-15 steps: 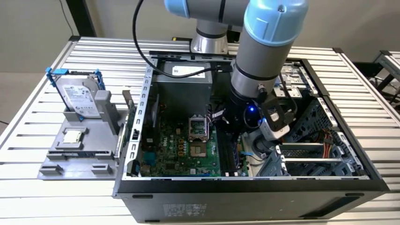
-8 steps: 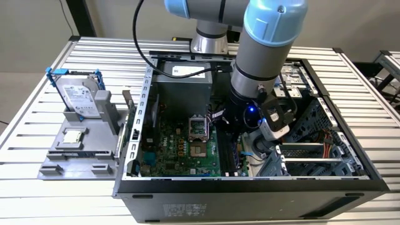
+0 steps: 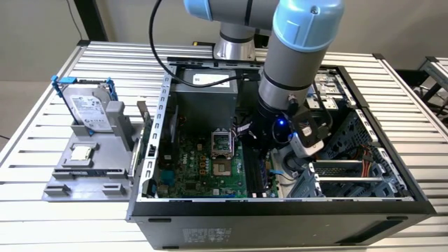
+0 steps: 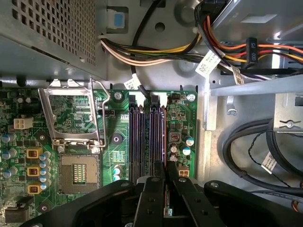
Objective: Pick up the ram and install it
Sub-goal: 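Insert the ram into the slot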
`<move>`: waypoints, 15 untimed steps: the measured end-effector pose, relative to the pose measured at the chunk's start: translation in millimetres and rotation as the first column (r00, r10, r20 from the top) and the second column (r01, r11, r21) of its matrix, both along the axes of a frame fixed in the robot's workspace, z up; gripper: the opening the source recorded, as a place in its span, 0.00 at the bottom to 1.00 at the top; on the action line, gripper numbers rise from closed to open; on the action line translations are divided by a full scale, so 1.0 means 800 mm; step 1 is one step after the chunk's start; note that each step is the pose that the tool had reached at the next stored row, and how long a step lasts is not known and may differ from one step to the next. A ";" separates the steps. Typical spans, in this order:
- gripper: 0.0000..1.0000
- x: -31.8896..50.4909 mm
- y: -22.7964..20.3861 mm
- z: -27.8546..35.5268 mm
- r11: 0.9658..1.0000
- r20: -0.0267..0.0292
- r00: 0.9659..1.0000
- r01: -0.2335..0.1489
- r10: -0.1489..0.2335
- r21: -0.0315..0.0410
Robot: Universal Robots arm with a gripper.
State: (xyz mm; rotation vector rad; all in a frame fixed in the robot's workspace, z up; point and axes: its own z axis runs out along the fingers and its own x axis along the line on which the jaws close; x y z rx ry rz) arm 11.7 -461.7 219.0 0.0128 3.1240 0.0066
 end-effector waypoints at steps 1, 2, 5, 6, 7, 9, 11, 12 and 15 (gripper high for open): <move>0.00 0.000 0.0000 0.0000 1.000 0.000 1.000 0.003 -0.003 -0.001; 0.00 0.000 0.0001 0.0000 1.000 0.000 1.000 0.006 -0.006 -0.002; 0.00 0.000 0.0007 -0.0001 1.000 0.000 1.000 0.014 -0.014 -0.006; 0.00 0.000 0.0008 -0.0001 1.000 0.000 1.000 0.016 -0.016 -0.007; 0.00 0.000 0.0009 -0.0002 1.000 0.000 1.000 0.019 -0.019 -0.008; 0.00 0.000 0.0011 -0.0021 1.000 0.000 1.000 0.020 -0.020 -0.010; 0.00 0.000 0.0010 -0.0059 1.000 0.000 1.000 0.020 -0.020 -0.011; 0.00 0.000 0.0011 -0.0081 1.000 0.000 1.000 0.020 -0.020 -0.011; 0.00 0.000 0.0012 -0.0116 1.000 0.000 1.000 0.020 -0.020 -0.012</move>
